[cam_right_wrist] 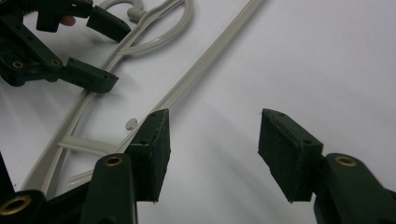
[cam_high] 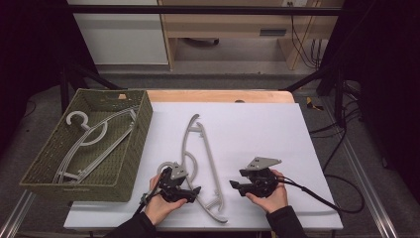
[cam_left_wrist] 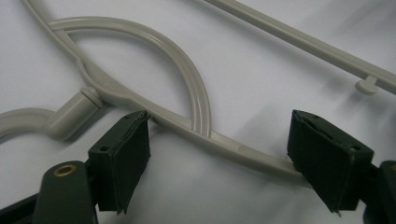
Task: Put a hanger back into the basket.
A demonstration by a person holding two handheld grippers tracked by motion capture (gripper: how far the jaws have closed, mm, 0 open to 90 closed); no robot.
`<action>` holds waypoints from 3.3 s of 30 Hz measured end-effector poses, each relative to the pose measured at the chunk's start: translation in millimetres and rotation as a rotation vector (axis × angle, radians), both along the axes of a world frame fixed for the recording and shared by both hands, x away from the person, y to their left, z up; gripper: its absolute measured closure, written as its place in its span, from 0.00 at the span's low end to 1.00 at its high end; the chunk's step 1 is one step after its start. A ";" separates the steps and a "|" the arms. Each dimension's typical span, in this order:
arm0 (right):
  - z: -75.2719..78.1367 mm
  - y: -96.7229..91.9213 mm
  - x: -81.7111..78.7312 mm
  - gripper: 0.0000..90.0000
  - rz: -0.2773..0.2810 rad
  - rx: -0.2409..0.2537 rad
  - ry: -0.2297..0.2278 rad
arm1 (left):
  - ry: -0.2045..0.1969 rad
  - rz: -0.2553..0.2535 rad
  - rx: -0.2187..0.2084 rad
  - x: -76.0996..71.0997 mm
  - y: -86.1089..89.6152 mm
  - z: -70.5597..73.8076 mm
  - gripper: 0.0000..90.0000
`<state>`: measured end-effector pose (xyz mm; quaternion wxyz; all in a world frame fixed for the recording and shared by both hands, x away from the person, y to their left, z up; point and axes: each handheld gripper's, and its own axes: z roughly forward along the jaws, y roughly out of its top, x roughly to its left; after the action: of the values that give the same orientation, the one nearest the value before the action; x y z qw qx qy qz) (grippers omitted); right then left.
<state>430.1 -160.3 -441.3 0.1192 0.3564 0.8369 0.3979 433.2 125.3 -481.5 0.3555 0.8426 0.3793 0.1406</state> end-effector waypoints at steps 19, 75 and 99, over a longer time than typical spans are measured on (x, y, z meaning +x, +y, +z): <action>5.5 -6.0 1.4 0.38 -0.034 0.024 -0.020 | -0.043 0.009 0.007 13.0 -8.2 0.0 0.46; 9.0 -14.2 0.8 0.37 -0.052 0.031 -0.024 | 0.077 0.044 0.111 -9.8 25.6 13.8 0.49; 9.1 -14.7 1.3 0.37 -0.049 0.037 -0.025 | 0.048 -0.120 0.042 16.2 7.3 17.2 0.82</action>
<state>431.3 -175.0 -432.1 0.1328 0.3738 0.8189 0.4147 449.4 132.6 -464.3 0.3363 0.8742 0.3336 0.1066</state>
